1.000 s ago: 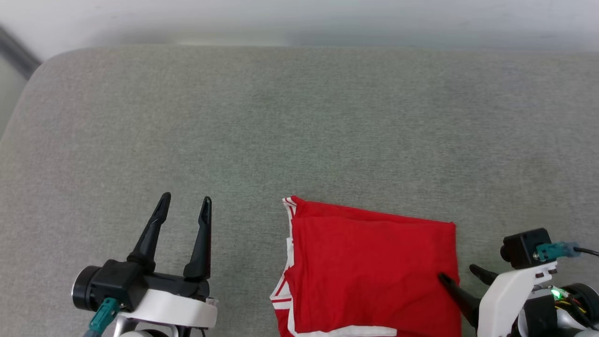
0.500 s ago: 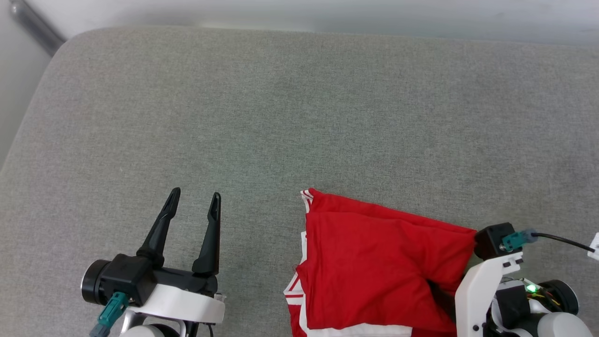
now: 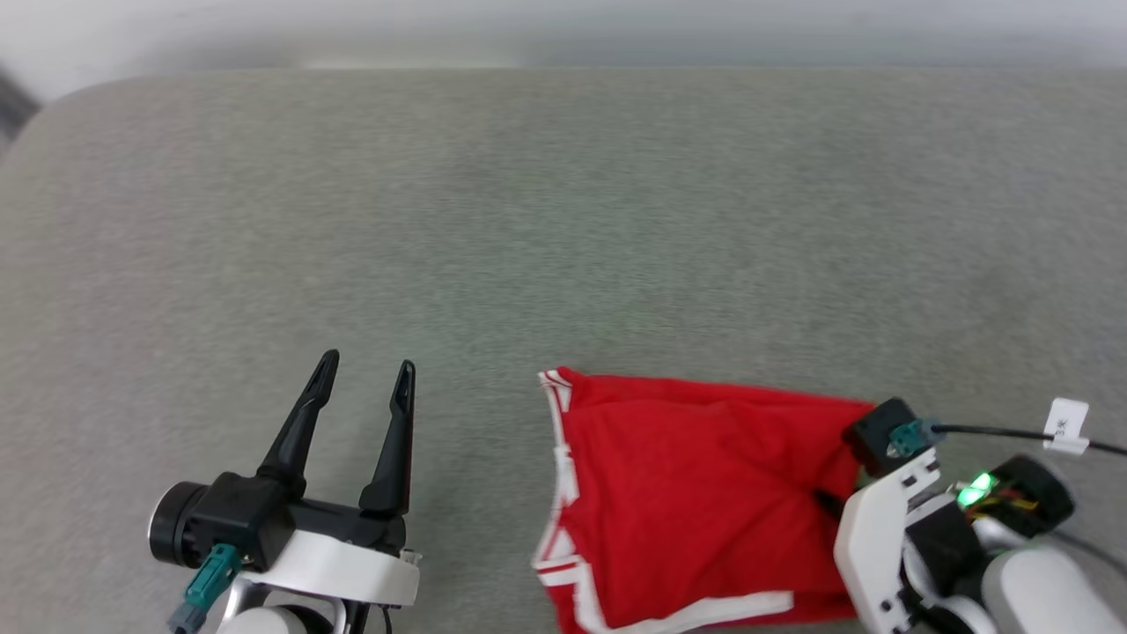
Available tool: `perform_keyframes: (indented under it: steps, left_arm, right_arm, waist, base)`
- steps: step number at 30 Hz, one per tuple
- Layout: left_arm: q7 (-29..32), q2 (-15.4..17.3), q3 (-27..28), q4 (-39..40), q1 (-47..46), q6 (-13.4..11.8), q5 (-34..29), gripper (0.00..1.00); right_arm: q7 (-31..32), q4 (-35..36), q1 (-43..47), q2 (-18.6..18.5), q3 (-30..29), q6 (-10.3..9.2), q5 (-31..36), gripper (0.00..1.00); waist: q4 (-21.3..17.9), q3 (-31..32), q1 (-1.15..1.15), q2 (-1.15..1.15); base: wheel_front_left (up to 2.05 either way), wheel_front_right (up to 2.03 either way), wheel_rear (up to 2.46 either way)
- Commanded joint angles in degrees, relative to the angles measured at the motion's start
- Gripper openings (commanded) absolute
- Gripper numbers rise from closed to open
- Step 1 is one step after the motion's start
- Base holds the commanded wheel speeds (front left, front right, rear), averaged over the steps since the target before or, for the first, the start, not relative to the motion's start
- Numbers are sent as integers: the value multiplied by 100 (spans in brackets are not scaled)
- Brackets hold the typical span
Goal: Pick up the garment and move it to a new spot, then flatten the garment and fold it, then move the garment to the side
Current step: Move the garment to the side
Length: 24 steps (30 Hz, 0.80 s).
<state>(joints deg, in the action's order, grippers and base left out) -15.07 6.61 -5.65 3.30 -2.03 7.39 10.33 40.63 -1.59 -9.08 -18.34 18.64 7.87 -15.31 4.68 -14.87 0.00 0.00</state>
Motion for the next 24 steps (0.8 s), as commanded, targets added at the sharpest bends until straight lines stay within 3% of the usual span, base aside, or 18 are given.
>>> perform_keyframes:
  steps: [1,7,8,13,17,24]
  left_arm:
    - [-11,5,-13,9,-104,8,0,100]
    - [-11,82,-253,40,-377,8,-67,100]
    - [-11,104,-338,40,-504,8,-87,100]
    - [-11,168,-480,112,-967,7,-137,100]
    - [-11,376,-727,108,-1283,7,-230,100]
    - [-11,638,-954,239,-1726,7,-336,100]
  right_arm:
    - [25,-102,-56,-284,-9,-70,105,0]
    - [-89,192,-897,-1357,567,-43,321,0]
    - [-152,235,-1156,-1734,705,-42,393,0]
    - [-739,-111,-1892,-2704,902,-42,727,0]
    - [-1276,-785,-2250,-2998,709,-42,823,0]
    - [-2087,-2146,-2644,-2956,-35,-43,778,0]
  waist:
    - [-378,-50,0,0]
    - [-1283,-356,0,0]
    - [-1560,-503,0,0]
    - [-2144,-1064,0,0]
    - [-2341,-1455,0,0]
    - [-2391,-2071,0,0]
  base:
    - [0,0,0]
    - [0,0,0]
    - [0,0,0]
    - [0,0,0]
    - [0,0,0]
    - [0,0,0]
